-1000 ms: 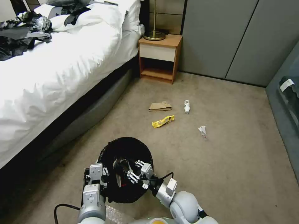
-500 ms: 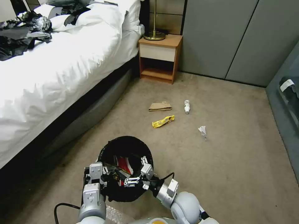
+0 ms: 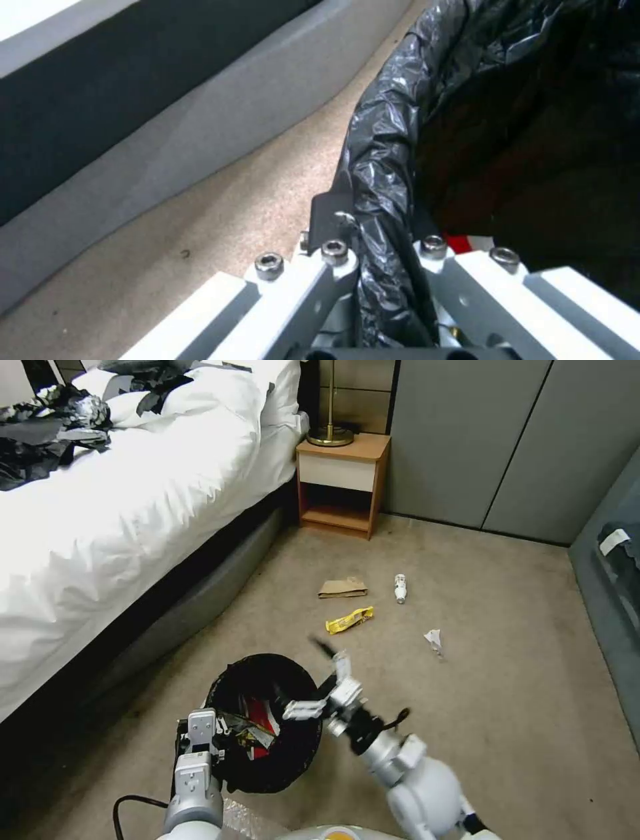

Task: Pick up the trash bin, then pick up the garbage from the floor and place it into the trash bin.

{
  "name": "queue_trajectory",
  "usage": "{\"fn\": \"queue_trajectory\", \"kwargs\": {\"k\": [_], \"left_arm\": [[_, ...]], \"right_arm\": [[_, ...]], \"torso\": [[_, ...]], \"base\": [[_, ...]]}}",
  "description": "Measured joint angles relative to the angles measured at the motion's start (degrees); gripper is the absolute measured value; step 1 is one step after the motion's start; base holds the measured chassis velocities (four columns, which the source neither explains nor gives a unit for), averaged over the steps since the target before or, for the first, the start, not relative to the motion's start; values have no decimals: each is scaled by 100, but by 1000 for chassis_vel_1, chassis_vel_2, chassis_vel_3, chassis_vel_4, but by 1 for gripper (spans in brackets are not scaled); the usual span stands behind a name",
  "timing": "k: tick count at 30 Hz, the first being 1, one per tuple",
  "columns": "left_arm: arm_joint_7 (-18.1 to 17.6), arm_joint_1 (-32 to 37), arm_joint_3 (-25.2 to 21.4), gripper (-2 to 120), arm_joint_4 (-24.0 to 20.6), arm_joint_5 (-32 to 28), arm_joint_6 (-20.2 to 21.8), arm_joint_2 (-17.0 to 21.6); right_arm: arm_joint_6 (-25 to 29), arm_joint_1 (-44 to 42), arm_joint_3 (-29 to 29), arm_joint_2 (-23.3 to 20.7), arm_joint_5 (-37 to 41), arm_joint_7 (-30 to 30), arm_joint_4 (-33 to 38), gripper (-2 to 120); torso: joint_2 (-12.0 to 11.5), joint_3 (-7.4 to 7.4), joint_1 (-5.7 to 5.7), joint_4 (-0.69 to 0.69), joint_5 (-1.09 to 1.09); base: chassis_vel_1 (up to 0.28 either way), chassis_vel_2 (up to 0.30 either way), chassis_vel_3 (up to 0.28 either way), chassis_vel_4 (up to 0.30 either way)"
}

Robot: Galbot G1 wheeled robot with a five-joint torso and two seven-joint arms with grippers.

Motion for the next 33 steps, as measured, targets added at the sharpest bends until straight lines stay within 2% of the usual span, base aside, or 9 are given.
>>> {"fn": "queue_trajectory", "kwargs": {"k": [4,12,33], "left_arm": [[-10,-36,-60,1,-6,-148,-5,16],[-56,6,-81,1,-106,-236,26,36],[-60,23,-145,1,-153,-225,66,41]], "right_arm": [[191,-234,464,25,197,118,38,100],[474,-351,884,-43,336,116,-351,100],[465,-227,748,30,288,188,-660,100]], "torso": [[0,0,0,0,0],[0,0,0,1,0],[0,0,0,1,-1]], "base": [[0,0,0,0],[0,0,0,0],[42,37,40,43]]}}
